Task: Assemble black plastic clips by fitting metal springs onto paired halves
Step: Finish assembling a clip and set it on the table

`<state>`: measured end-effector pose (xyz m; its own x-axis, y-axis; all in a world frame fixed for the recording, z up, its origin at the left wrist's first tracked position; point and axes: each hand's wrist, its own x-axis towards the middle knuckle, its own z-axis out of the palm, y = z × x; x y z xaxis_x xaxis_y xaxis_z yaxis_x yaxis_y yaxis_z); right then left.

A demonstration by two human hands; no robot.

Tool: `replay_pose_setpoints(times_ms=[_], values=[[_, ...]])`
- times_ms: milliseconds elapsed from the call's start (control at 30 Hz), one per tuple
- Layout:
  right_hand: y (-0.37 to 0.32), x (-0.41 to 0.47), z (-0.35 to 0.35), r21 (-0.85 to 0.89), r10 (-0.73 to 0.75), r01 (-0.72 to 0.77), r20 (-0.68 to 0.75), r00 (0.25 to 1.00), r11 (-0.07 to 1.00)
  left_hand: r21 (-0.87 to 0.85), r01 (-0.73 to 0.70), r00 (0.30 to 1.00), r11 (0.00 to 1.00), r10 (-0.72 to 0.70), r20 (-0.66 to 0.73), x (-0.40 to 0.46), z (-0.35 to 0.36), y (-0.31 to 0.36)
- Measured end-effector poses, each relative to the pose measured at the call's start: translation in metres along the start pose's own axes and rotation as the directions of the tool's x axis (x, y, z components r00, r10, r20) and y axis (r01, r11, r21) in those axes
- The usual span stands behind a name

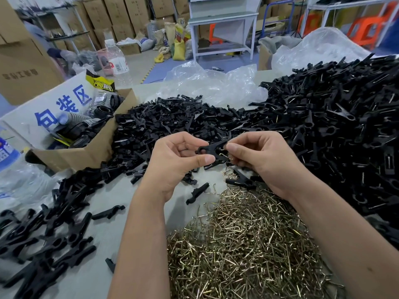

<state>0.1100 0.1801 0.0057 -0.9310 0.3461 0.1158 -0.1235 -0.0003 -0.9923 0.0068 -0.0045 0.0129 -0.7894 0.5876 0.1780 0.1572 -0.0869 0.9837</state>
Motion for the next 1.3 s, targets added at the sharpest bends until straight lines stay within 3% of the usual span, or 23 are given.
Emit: replay_pose_setpoints(times_ms=[233, 400, 567, 667, 733, 867, 967, 1167, 1300], values=[[0.002, 0.001, 0.001, -0.074, -0.102, 0.099, -0.038, 0.994, 0.992, 0.008, 0.028, 0.999, 1.000, -0.028, 0.045, 0.001, 0.001, -0.003], [-0.002, 0.000, -0.003, -0.041, -0.080, 0.081, 0.031, 0.996, 0.996, 0.007, 0.032, 0.996, 0.999, -0.032, 0.088, 0.000, 0.001, -0.004], [-0.002, -0.002, 0.002, 0.084, -0.016, 0.014, 0.024, 1.000, 0.996, -0.025, 0.013, 0.996, 1.000, -0.011, 0.088, 0.000, 0.001, -0.004], [0.002, -0.003, 0.011, 0.281, 0.087, -0.084, 0.004, 0.996, 0.956, -0.063, -0.010, 0.996, 0.998, 0.016, 0.089, -0.001, 0.000, -0.003], [0.003, -0.004, 0.016, 0.428, 0.143, -0.161, 0.074, 0.987, 0.889, -0.107, -0.017, 0.996, 0.994, 0.026, 0.087, 0.000, 0.001, -0.003], [0.005, -0.007, 0.022, 0.437, 0.164, -0.272, 0.269, 0.949, 0.857, -0.173, -0.023, 0.996, 0.985, 0.038, 0.086, 0.000, 0.005, -0.002], [0.004, -0.007, 0.019, 0.508, 0.159, -0.320, 0.335, 0.929, 0.800, -0.191, -0.014, 0.996, 0.981, 0.030, 0.081, 0.000, 0.006, -0.001], [0.010, -0.007, 0.010, 0.683, 0.118, -0.535, 0.558, 0.822, 0.498, -0.193, 0.005, 0.998, 0.981, 0.008, 0.066, 0.000, 0.007, -0.002], [0.009, -0.008, 0.009, 0.660, 0.066, -0.556, 0.613, 0.787, 0.505, -0.221, 0.016, 0.993, 0.975, 0.011, 0.119, -0.001, 0.005, 0.001]])
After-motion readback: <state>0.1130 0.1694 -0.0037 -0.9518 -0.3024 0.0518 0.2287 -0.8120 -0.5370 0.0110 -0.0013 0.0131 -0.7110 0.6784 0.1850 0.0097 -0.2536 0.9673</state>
